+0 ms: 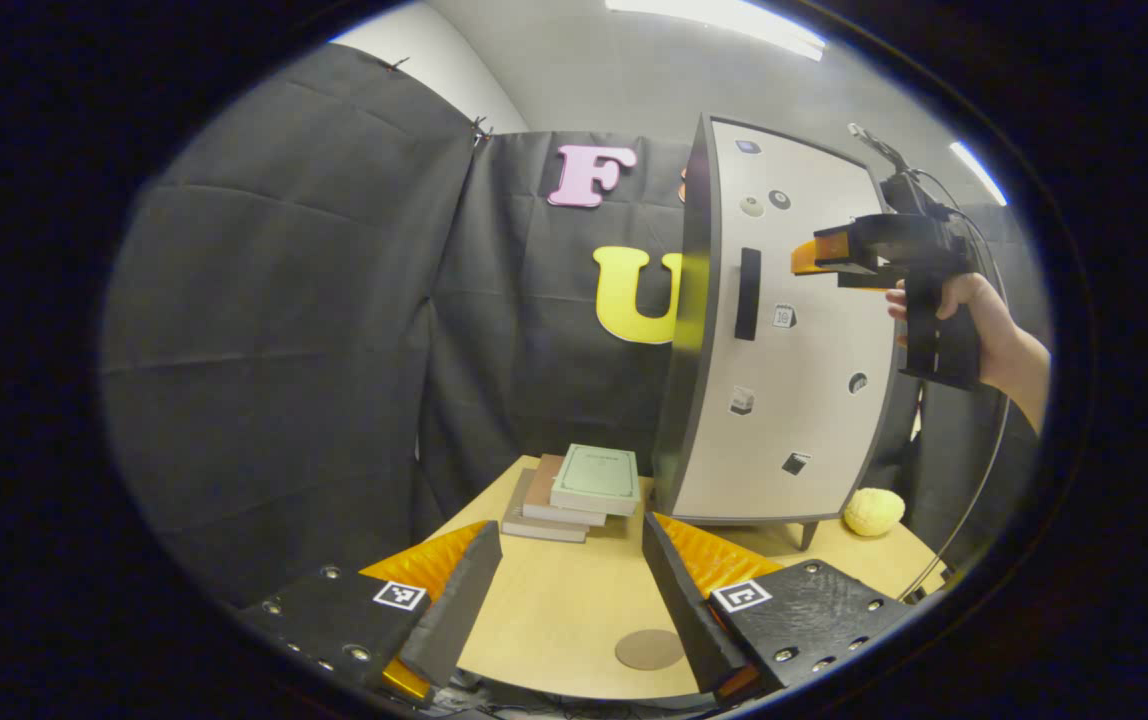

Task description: Open the cabinet door with the right hand, grasp the bottle in the cabinet with the left hand and place it on the coaster, then close the cabinet door with the right hand.

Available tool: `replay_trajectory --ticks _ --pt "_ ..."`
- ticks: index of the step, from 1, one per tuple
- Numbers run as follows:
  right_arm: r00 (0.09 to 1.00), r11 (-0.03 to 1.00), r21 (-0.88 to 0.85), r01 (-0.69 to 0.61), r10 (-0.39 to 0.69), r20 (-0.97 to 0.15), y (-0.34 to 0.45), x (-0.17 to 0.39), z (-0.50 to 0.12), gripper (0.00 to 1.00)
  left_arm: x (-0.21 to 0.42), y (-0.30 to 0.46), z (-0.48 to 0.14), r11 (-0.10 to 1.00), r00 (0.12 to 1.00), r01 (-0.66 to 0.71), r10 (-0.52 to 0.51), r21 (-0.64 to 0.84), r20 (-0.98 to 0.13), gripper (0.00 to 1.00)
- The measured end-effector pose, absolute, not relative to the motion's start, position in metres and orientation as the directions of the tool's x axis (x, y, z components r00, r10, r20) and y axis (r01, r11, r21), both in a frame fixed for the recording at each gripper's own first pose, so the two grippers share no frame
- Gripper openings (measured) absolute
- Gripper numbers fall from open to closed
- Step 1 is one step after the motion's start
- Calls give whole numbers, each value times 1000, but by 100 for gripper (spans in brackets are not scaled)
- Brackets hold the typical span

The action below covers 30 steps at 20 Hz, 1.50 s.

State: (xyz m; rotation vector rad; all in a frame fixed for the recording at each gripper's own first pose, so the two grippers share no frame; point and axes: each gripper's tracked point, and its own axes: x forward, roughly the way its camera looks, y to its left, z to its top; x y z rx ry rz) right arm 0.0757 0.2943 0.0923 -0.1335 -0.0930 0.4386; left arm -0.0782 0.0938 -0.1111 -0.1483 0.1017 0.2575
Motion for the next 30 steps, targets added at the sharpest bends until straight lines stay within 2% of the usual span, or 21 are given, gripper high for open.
replay_trajectory --ticks 10,11,12,14,17,19,20,21,22,23,24,25,26,27,28,29,30 --pt "914 911 -87 -403 406 13 335 123 84 98 -89 131 -129 930 933 -348 331 -121 -143 84" --pt "916 912 -96 -400 402 3 339 126 80 98 -89 134 -128 925 931 -355 336 -134 -144 88" --pt "919 913 -104 -394 395 -5 342 129 76 98 -90 136 -127 921 929 -360 341 -148 -141 85" --pt "925 919 -110 -379 380 -15 348 136 71 98 -90 143 -125 914 925 -374 355 -160 -133 88" --pt "946 940 -106 -324 325 -14 352 147 67 96 -92 149 -122 909 918 -392 377 -143 -125 85" --pt "951 947 -92 -309 308 -19 357 152 66 86 -98 155 -122 902 911 -407 391 -144 -127 84" --pt "949 946 -83 -314 313 -28 362 153 65 74 -97 154 -121 898 909 -414 397 -152 -128 88" --pt "948 945 -77 -317 315 -39 365 154 63 70 -98 155 -123 892 905 -421 404 -163 -131 88" --pt "946 944 -72 -322 319 -50 369 154 61 63 -102 158 -126 887 902 -428 409 -175 -136 88" --pt "943 941 -68 -330 326 -59 373 154 58 60 -107 162 -129 882 899 -435 414 -182 -144 88" --pt "951 949 -74 -308 303 -65 371 157 57 53 -114 165 -132 879 896 -440 417 -181 -153 85" --pt "952 950 -78 -304 299 -63 370 156 56 39 -118 166 -132 880 896 -440 418 -176 -149 85" --pt "953 950 -84 -302 296 -68 370 156 56 35 -121 166 -129 881 896 -442 422 -170 -139 88" --pt "952 949 -89 -302 296 -73 370 156 56 37 -122 166 -126 881 896 -442 424 -168 -130 88" --pt "951 948 -88 -307 301 -78 370 156 56 32 -122 165 -125 883 898 -437 421 -168 -127 88" --pt "947 945 -84 -315 308 -86 370 156 56 32 -121 163 -125 886 900 -433 416 -167 -131 85" --pt "943 942 -78 -325 318 -96 370 155 55 32 -119 162 -127 888 902 -429 410 -166 -136 88"
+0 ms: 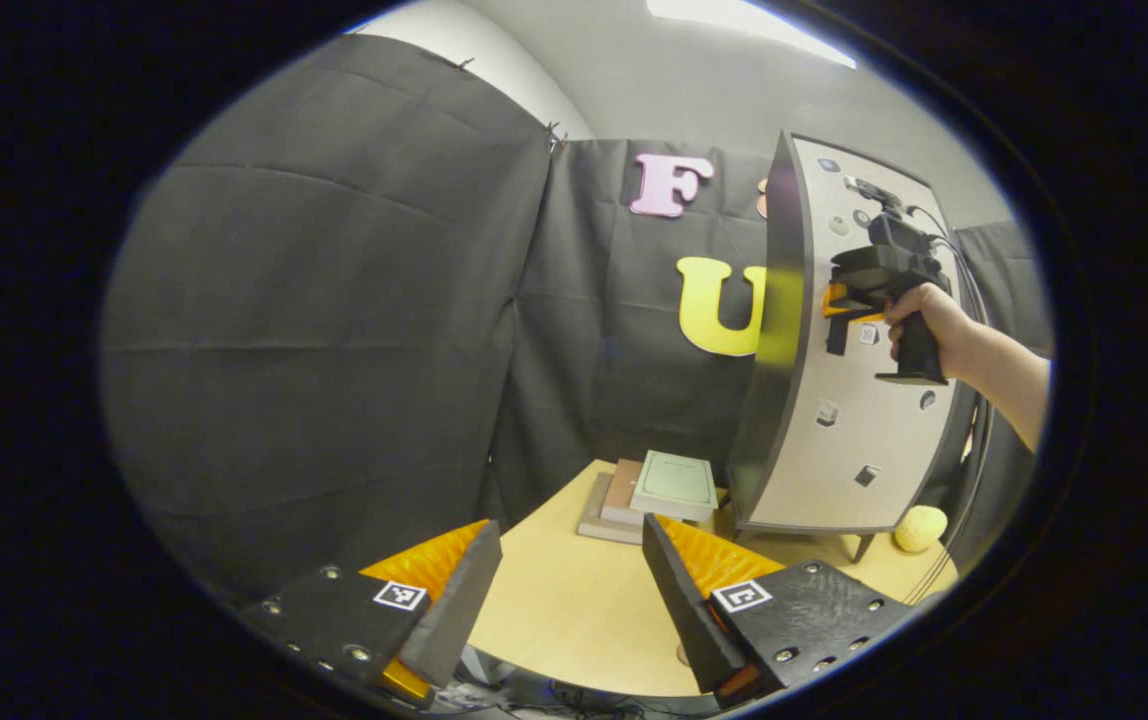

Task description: Open the cabinet door with the right hand, grasp the bottle in the cabinet with the left hand and place it on the coaster, then close the cabinet door with the right hand.

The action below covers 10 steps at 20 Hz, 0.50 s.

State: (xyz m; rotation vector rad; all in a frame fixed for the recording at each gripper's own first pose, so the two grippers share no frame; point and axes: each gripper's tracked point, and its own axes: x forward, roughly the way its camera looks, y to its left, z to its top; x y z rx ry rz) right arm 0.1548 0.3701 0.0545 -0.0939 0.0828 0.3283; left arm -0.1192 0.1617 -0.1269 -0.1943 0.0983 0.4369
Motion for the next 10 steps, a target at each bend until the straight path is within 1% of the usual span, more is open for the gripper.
replay_trajectory --ticks 1,3,4,7,8,9,10 --pt "940 939 -77 -336 328 -99 370 154 55 28 -117 160 -128 891 904 -423 404 -164 -138 88" --pt "927 925 -87 -370 362 -94 370 152 56 27 -112 156 -125 900 913 -404 385 -162 -133 88" --pt "921 918 -96 -386 378 -89 370 151 55 23 -108 150 -127 907 920 -386 367 -167 -135 88" --pt "907 902 -101 -419 410 -96 368 144 54 23 -97 137 -130 922 935 -344 321 -175 -148 88" --pt "903 898 -103 -427 418 -98 367 140 55 23 -93 132 -131 926 940 -332 309 -178 -148 84" --pt "899 894 -107 -436 427 -98 367 136 55 23 -92 128 -129 929 943 -323 299 -180 -147 85" --pt "894 889 -106 -445 436 -99 366 132 56 23 -92 124 -129 932 945 -317 293 -178 -146 88"
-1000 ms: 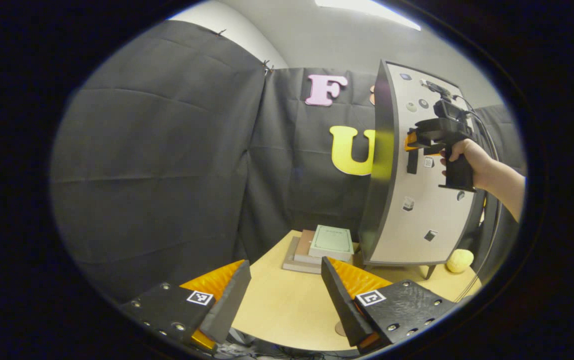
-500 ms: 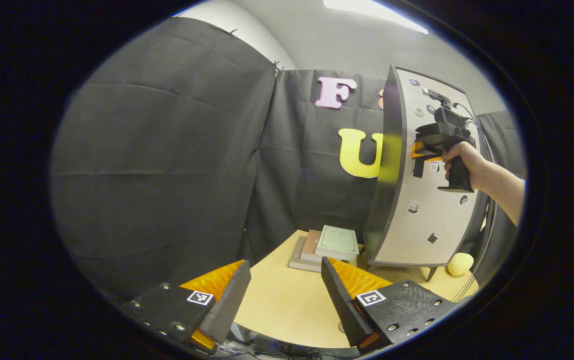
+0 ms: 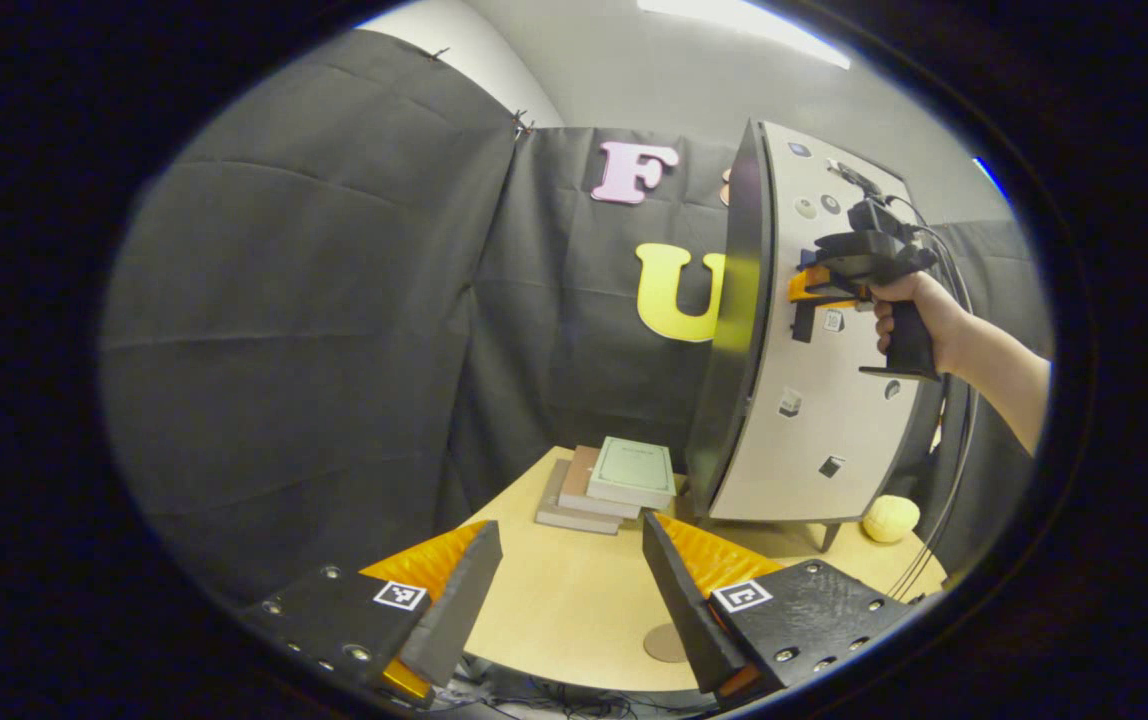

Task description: Open the cabinet door with the right hand, grasp the bottle in the cabinet with the left hand and place it on the coaster, then close the cabinet door with the right hand.

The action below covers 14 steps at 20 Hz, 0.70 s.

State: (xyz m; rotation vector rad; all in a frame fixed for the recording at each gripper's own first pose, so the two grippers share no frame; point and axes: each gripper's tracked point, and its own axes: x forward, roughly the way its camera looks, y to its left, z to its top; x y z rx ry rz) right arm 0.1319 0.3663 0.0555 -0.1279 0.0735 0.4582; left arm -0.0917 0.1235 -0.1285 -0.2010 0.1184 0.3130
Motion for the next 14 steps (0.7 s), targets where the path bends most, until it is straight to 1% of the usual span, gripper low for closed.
replay_trajectory --ticks 3,7,10,11,12,13,14 --pt "871 865 -102 -491 485 -82 364 122 56 23 -91 117 -129 930 940 -328 304 -165 -153 85" --pt "841 833 -113 -541 536 -72 359 107 58 23 -89 108 -131 932 943 -318 290 -177 -166 85" --pt "823 816 -104 -569 563 -77 353 99 58 24 -97 99 -133 929 936 -334 307 -159 -171 84" --pt "816 810 -102 -578 573 -75 351 98 58 24 -98 96 -132 930 936 -333 306 -157 -174 85" --pt "810 804 -100 -587 582 -71 349 96 58 24 -101 95 -132 929 935 -336 309 -156 -175 91" --pt "803 797 -97 -596 593 -66 347 94 58 24 -103 94 -132 928 933 -340 312 -155 -178 85" --pt "798 793 -92 -603 599 -63 345 92 58 24 -105 92 -135 927 932 -343 315 -155 -180 85"
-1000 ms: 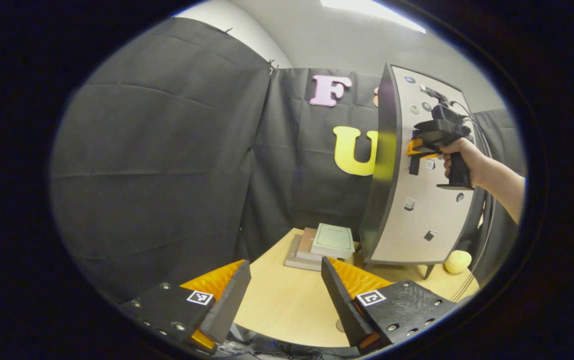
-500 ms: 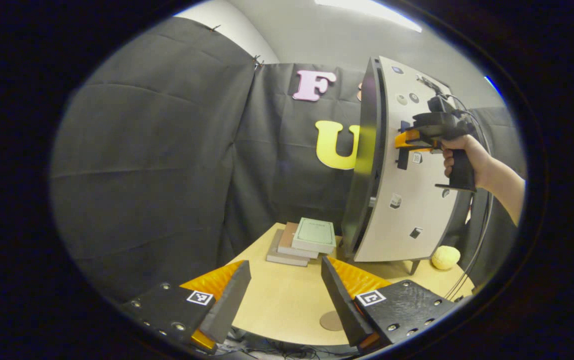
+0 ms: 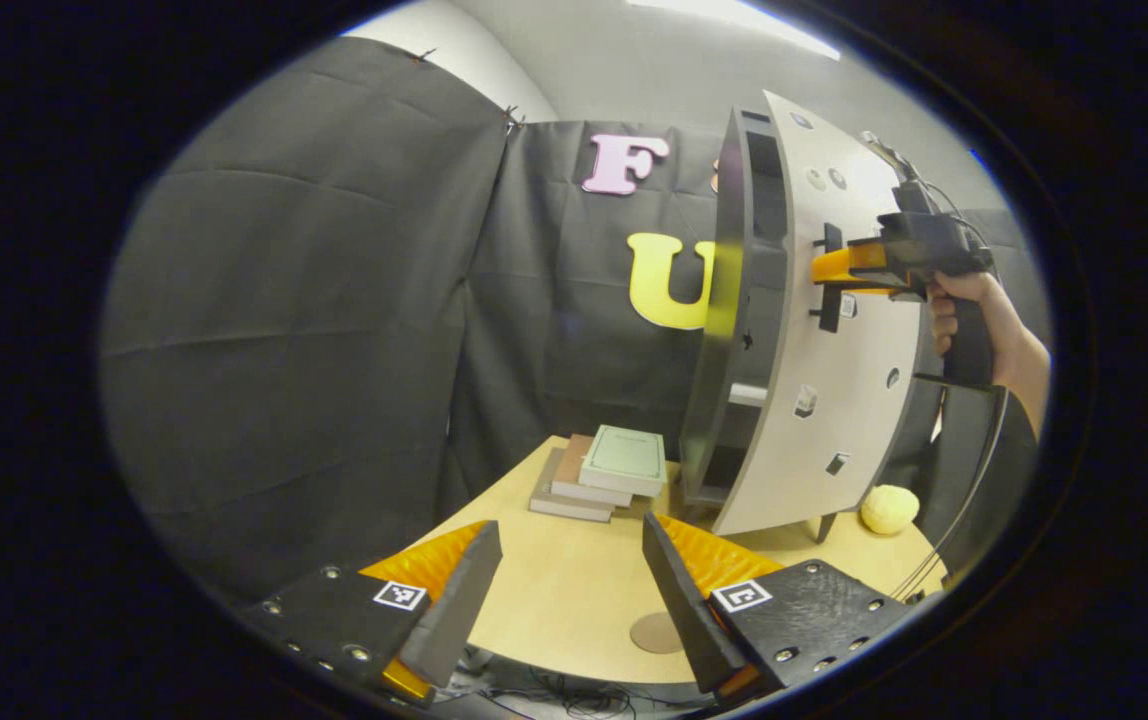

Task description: Open the cabinet door with the right hand, grasp the bottle in the cabinet with the left hand and place it on the coaster, then close the cabinet door with the right hand.

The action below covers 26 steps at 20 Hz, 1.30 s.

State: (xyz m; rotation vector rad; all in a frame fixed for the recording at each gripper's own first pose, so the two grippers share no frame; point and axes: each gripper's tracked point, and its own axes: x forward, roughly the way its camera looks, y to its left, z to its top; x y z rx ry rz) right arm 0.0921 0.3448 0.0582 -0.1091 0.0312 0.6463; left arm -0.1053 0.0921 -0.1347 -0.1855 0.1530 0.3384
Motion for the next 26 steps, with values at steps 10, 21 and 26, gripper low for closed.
replay_trajectory --ticks 10,21,26 --pt "755 752 -72 -655 651 -73 326 80 57 24 -115 75 -129 922 927 -358 333 -147 -171 85" --pt "748 748 -45 -662 656 -103 294 64 55 24 -76 35 -102 971 970 -226 216 -77 -113 88" --pt "781 784 -31 -620 613 -124 274 58 54 24 -57 8 -104 983 983 -155 143 -97 -115 88"
